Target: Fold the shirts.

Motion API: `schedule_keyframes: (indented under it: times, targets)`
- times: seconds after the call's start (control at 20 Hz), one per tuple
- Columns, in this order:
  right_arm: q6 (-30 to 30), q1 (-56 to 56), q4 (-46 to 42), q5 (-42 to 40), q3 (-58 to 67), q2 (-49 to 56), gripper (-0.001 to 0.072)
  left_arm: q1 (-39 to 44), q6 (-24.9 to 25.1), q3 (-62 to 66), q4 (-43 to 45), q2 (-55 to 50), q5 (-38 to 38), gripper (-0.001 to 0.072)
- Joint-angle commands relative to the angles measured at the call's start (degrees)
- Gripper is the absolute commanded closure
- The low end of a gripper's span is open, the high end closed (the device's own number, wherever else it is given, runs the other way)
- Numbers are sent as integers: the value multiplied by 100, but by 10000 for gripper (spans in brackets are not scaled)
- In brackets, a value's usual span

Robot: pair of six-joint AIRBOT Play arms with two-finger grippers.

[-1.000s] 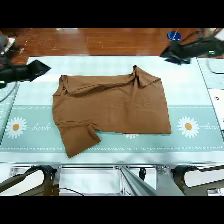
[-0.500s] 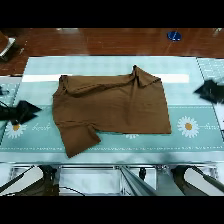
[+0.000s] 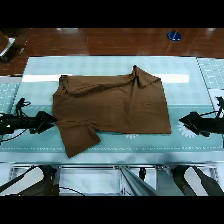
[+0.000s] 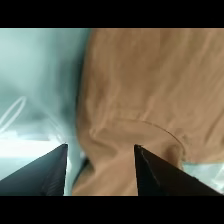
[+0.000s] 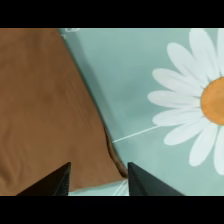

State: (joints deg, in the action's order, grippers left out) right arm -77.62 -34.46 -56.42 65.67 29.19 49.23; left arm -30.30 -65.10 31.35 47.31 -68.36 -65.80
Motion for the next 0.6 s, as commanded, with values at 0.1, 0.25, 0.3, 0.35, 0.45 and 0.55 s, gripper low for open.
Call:
schedule_keyframes:
  times: [0.1,0.25,0.3,0.35,0.45,0.55]
  targets:
    - [-90,-898,-306,164,-133,-46,308,605,-9,-28,-46,-487,579,423]
    - [-483,-1029,-1071,599,-382,125,308,601,-7,37,-46,-492,581,690]
    - [-483,-1029,-914,656,-560,199,307,603,-9,79,-46,-490,577,690]
    - [-420,-1029,-671,647,-706,282,308,603,-9,101,-50,-490,579,690]
    - [-210,-986,-184,564,-782,457,308,603,-7,96,-63,-492,581,690]
    - [15,-715,254,310,-774,745,308,603,-7,96,-63,-492,584,690]
